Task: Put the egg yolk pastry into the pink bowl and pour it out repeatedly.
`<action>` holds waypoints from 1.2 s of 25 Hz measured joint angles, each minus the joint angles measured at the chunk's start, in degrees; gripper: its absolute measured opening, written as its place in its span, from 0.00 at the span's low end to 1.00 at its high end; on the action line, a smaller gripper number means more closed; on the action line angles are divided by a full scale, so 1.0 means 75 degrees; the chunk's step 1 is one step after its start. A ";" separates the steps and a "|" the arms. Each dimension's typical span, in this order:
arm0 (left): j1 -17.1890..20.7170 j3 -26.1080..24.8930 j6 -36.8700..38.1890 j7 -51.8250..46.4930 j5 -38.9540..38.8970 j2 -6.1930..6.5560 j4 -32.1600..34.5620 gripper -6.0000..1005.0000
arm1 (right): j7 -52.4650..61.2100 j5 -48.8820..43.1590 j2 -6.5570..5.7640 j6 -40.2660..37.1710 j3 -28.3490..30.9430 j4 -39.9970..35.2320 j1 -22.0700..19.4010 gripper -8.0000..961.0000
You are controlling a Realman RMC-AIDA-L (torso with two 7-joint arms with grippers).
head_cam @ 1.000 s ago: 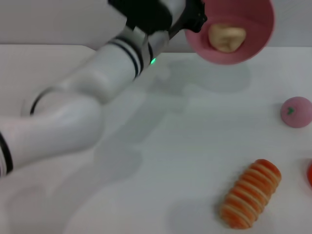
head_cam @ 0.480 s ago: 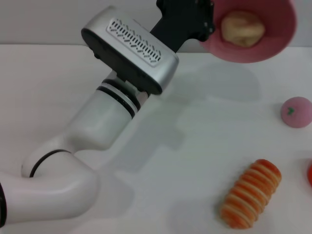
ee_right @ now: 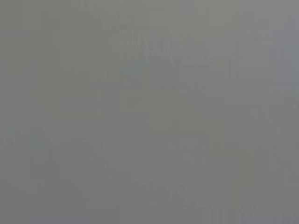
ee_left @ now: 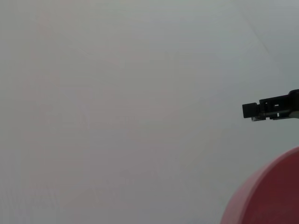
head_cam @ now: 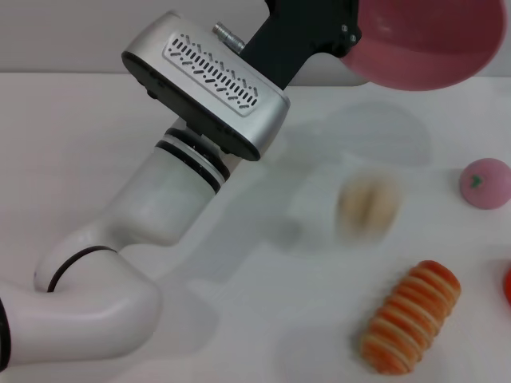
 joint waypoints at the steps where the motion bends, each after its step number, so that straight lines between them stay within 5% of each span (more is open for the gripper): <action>1: -0.0024 -0.0012 0.0005 -0.0001 0.0001 -0.0001 -0.0023 0.05 | 0.0000 -0.0001 0.0003 0.0005 0.0001 0.0000 -0.0001 0.51; 7: -0.0213 -0.0140 0.0480 -0.0244 0.0004 -0.0002 -0.0124 0.05 | 0.0000 -0.0005 0.0016 0.0010 -0.0166 -0.0004 -0.0020 0.51; 11: -0.0545 -0.0726 0.1687 -0.0814 0.0002 0.0020 -0.0232 0.05 | 0.0063 -0.0016 -0.0017 -0.0027 -0.0678 -0.0260 -0.0140 0.51; 22: -0.2048 -0.5480 0.8552 -0.0570 -0.0018 0.0115 -0.0407 0.05 | 0.3644 -0.2770 -0.0024 -0.0619 -0.1964 -0.4319 -0.0761 0.51; 26: -0.2444 -0.7569 1.0917 0.0463 0.0012 0.0166 -0.0629 0.05 | 0.6037 -0.5031 -0.0137 -0.2141 -0.2078 -0.6177 -0.0313 0.51; 30: -0.2594 -0.8832 1.2537 0.0903 0.0401 0.0320 -0.0763 0.05 | 0.7488 -0.6440 -0.0298 -0.3525 -0.2600 -0.7045 0.0307 0.51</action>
